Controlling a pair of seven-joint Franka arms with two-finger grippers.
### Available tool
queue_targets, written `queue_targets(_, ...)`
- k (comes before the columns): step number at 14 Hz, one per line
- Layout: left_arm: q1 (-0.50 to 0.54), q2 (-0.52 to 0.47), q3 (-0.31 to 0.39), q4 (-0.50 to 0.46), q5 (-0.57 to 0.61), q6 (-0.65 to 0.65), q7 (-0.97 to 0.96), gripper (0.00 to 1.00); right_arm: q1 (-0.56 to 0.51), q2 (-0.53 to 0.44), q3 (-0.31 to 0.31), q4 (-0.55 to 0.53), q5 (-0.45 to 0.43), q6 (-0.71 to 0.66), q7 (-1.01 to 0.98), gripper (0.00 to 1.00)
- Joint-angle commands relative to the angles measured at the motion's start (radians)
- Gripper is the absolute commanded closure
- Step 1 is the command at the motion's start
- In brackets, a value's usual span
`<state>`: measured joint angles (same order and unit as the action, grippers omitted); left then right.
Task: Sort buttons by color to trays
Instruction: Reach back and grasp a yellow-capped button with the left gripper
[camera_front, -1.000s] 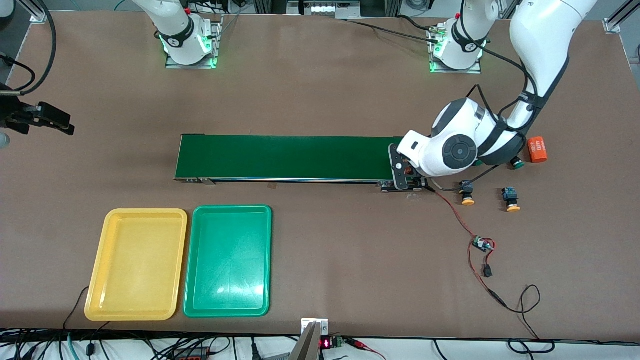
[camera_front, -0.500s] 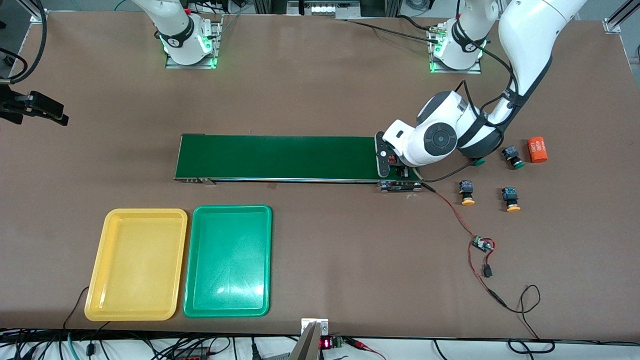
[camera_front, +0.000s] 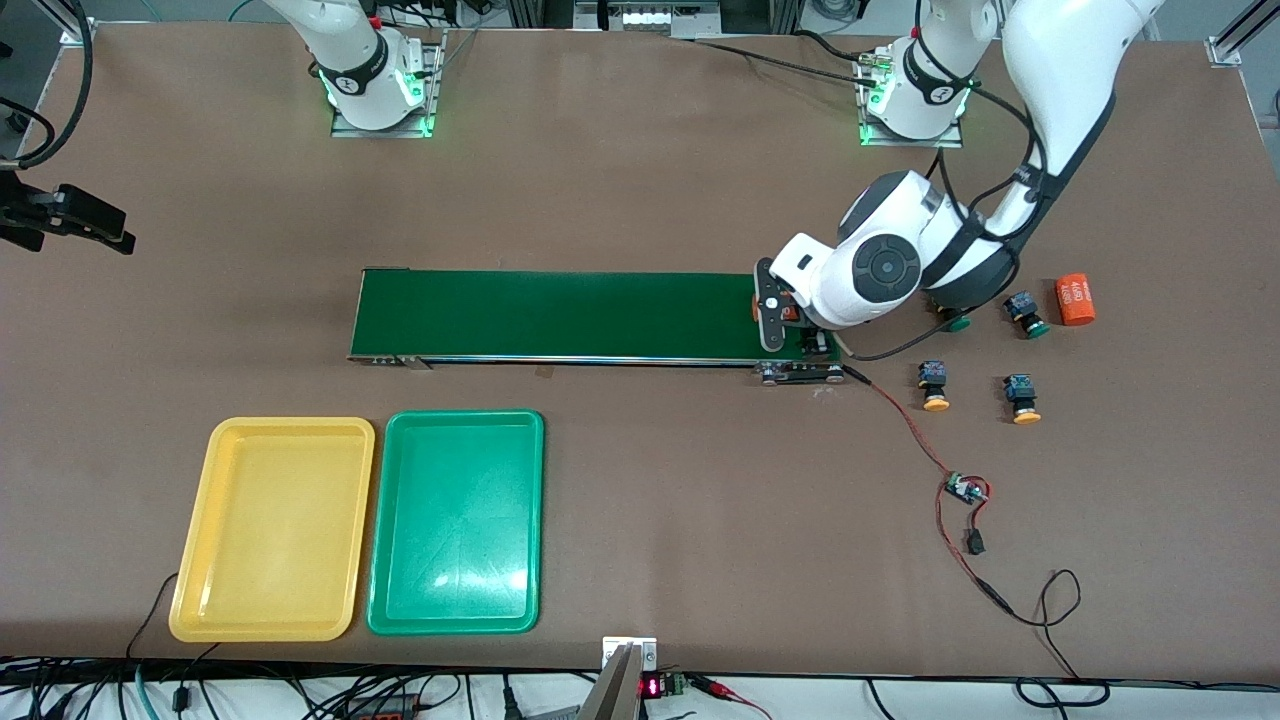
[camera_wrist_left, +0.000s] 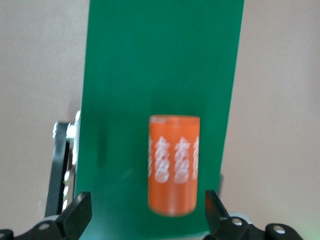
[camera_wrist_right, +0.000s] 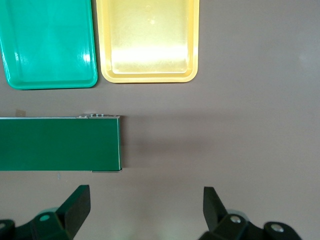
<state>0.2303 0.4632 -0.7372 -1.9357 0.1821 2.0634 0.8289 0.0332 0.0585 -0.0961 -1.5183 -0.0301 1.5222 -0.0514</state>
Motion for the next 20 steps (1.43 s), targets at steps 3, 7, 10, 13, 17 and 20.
queue_targets(3, 0.009, -0.087, -0.01, 0.09, 0.013, -0.216, -0.32, 0.0, -0.003, -0.02, 0.001, -0.025, 0.007, 0.015, -0.008, 0.0)
queue_targets(7, 0.081, -0.083, 0.007, 0.164, 0.017, -0.244, -0.659, 0.0, -0.003, -0.02, 0.001, -0.025, 0.007, 0.016, -0.008, 0.0)
queue_targets(10, 0.103, -0.034, 0.009, 0.263, 0.141, -0.244, -0.853, 0.0, -0.004, -0.02, -0.001, -0.025, 0.007, 0.021, -0.008, 0.0)
queue_targets(13, 0.127, 0.058, 0.051, 0.407, 0.168, -0.246, -0.856, 0.0, -0.006, -0.019, -0.001, -0.023, 0.006, 0.026, -0.008, 0.0)
queue_targets(17, 0.144, 0.083, 0.12, 0.394, 0.168, -0.249, -0.878, 0.0, -0.006, -0.016, -0.001, -0.023, 0.004, 0.026, -0.008, 0.0)
queue_targets(20, 0.164, 0.083, 0.137, 0.312, 0.171, -0.235, -1.119, 0.0, -0.015, -0.014, -0.001, -0.023, 0.002, 0.027, -0.008, 0.0)
